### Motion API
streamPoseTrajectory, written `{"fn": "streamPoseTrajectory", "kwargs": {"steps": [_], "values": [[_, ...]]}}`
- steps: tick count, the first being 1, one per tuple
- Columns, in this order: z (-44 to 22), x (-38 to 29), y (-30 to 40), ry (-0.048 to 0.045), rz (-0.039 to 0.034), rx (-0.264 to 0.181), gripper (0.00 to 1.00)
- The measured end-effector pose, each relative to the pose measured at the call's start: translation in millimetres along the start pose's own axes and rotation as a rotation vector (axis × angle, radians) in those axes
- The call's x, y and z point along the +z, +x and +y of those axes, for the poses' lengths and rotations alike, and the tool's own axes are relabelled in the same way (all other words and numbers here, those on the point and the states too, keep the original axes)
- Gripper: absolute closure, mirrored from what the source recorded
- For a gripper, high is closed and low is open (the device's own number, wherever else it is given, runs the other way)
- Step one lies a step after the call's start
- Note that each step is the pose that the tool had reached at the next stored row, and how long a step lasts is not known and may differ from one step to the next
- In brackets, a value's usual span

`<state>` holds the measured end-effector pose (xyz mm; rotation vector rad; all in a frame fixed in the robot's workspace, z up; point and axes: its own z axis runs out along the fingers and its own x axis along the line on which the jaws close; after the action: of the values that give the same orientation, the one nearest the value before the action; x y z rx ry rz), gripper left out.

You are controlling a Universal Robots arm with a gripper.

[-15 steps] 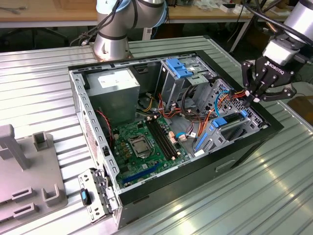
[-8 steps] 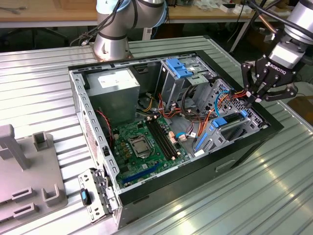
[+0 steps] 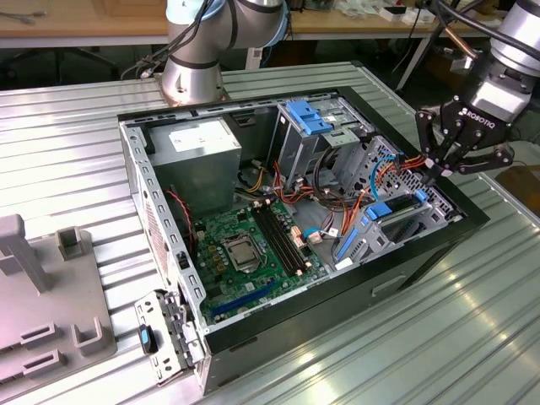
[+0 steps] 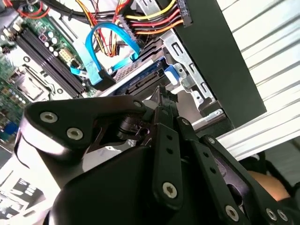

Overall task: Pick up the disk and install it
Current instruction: 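Insert the first disk wire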

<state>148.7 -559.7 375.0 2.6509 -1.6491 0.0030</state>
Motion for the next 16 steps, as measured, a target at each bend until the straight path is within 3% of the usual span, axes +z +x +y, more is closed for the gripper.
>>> {"fn": "streamPoseTrajectory", "kwargs": {"steps": [4,5,7,10,16], "values": [[-0.1,-1.3,0.0,0.0012,0.0010,-0.079,0.89],[-0.4,-3.9,-0.7,0.0059,0.0034,-0.080,0.89],[-0.7,-3.8,-0.6,0.0064,0.0034,-0.083,0.89],[-1.2,-3.9,-0.9,0.0068,0.0041,-0.122,0.89],[-1.4,-2.7,-0.9,0.0081,0.0058,-0.269,0.89]]}}
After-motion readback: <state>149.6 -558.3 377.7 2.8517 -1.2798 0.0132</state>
